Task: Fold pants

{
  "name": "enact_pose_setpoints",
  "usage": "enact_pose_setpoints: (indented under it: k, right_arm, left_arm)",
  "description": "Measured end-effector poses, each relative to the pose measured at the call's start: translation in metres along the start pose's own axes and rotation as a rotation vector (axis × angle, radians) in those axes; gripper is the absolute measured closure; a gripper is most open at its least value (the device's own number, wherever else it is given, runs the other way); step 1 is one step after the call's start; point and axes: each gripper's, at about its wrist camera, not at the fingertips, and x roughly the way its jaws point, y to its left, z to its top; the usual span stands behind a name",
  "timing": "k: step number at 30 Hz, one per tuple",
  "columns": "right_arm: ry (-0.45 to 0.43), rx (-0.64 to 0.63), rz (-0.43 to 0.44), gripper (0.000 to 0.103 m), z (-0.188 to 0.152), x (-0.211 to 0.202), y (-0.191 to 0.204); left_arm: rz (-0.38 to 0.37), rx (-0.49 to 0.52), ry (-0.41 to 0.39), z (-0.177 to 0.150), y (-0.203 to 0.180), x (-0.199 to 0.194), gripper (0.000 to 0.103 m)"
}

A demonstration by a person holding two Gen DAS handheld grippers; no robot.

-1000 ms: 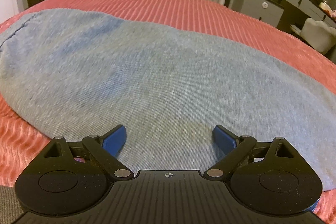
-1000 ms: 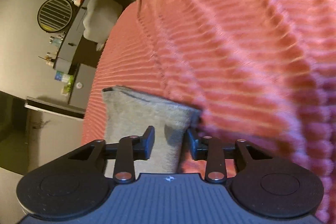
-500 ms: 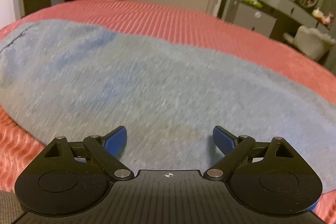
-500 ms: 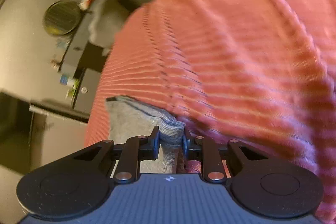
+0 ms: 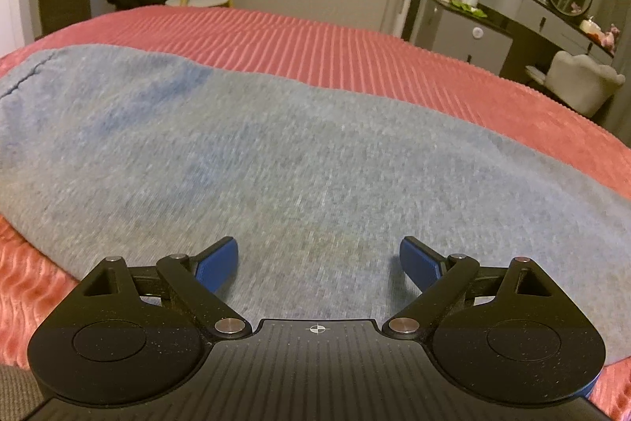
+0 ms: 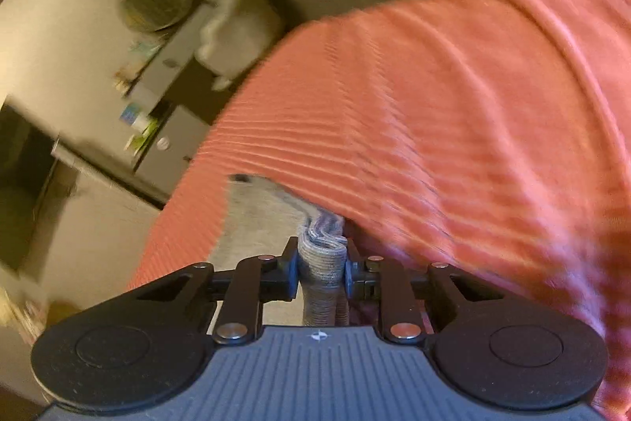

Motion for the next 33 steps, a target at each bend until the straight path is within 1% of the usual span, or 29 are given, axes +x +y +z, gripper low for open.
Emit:
enact_pose_setpoints:
  k: [2,3,5,6,7,9,10,12,13,14,15,16,18,20,21,23,24,25,26,28,29,31,32,33]
  right_arm:
    - [-0.022,-0.193,0.04,0.084,-0.007,-0.011,0.048]
    - [-0.019,-0.308,0.087,0.084,-0.016,-0.017,0.077]
    - [-0.002,-0.498,0.18,0.084,-0.04,-0.027,0.127]
    - [0.019,-0.585,0.249,0.086,-0.056,-0.031,0.15]
    - [0.056,-0.658,0.328,0.088,-0.076,-0.034,0.171]
    - [0.155,-0.749,0.457,0.096,-0.114,-0.034,0.2]
    - [0.209,-0.794,0.497,0.095,-0.138,-0.033,0.212]
    - [0.296,-0.852,0.526,0.095,-0.177,-0.027,0.224]
    - [0.333,-0.863,0.509,0.095,-0.19,-0.023,0.226]
    - [0.357,-0.834,0.497,0.095,-0.197,-0.019,0.223]
    - [0.375,-0.774,0.487,0.095,-0.197,-0.015,0.217]
    - [0.388,-0.698,0.459,0.095,-0.191,-0.011,0.208]
    - [0.374,-0.542,0.4,0.094,-0.172,-0.005,0.186]
    - [0.331,-0.379,0.313,0.093,-0.143,0.0,0.161]
    - [0.296,-0.312,0.259,0.093,-0.131,-0.002,0.146]
    - [0.219,-0.236,0.142,0.092,-0.113,-0.005,0.121]
    - [0.177,-0.215,0.077,0.087,-0.108,-0.007,0.109]
    - [0.15,-0.168,0.004,0.077,-0.102,-0.006,0.095]
    - [0.146,-0.108,-0.03,0.074,-0.1,-0.003,0.082]
    - [0.17,0.011,-0.085,0.07,-0.097,0.005,0.06]
    - [0.177,0.037,-0.103,0.068,-0.096,0.009,0.054]
    - [0.161,0.062,-0.127,0.061,-0.098,0.012,0.051]
    - [0.156,0.063,-0.127,0.06,-0.098,0.014,0.049]
    - [0.154,0.067,-0.121,0.06,-0.098,0.016,0.046]
  left_arm:
    - [0.001,0.004,0.0,0.0,0.0,0.002,0.009]
    - [0.002,0.003,-0.001,0.0,0.0,0.002,0.009]
    - [-0.005,-0.001,-0.008,0.001,0.001,0.002,0.009]
    - [-0.011,-0.004,-0.012,0.001,0.002,0.0,0.009]
    - [-0.015,-0.006,-0.016,0.001,0.002,-0.001,0.009]
    - [-0.025,-0.012,-0.023,0.001,0.004,-0.003,0.009]
    - [-0.028,-0.018,-0.026,0.002,0.004,-0.004,0.009]
    - [-0.03,-0.03,-0.025,0.002,0.006,-0.005,0.009]
    - [-0.029,-0.038,-0.026,0.002,0.007,-0.006,0.009]
    - [-0.036,-0.044,-0.027,0.002,0.009,-0.007,0.009]
    - [-0.053,-0.047,-0.026,0.003,0.01,-0.008,0.009]
    - [-0.076,-0.045,-0.024,0.003,0.01,-0.008,0.009]
    - [-0.118,-0.013,-0.012,0.003,0.007,-0.007,0.009]
    - [-0.151,0.036,0.017,0.003,-0.003,-0.005,0.009]
    - [-0.183,0.063,0.043,0.004,-0.01,-0.003,0.009]
    - [-0.243,0.109,0.078,0.008,-0.028,-0.001,0.01]
    - [-0.272,0.122,0.09,0.01,-0.038,-0.001,0.011]
    - [-0.313,0.124,0.108,0.013,-0.05,0.001,0.012]
    - [-0.356,0.122,0.129,0.016,-0.061,0.003,0.012]
    - [-0.442,0.117,0.183,0.024,-0.091,0.01,0.014]
    - [-0.475,0.117,0.209,0.027,-0.106,0.014,0.015]
    - [-0.52,0.135,0.249,0.035,-0.138,0.024,0.024]
    - [-0.533,0.157,0.259,0.039,-0.154,0.029,0.026]
    - [-0.546,0.177,0.268,0.042,-0.167,0.034,0.031]
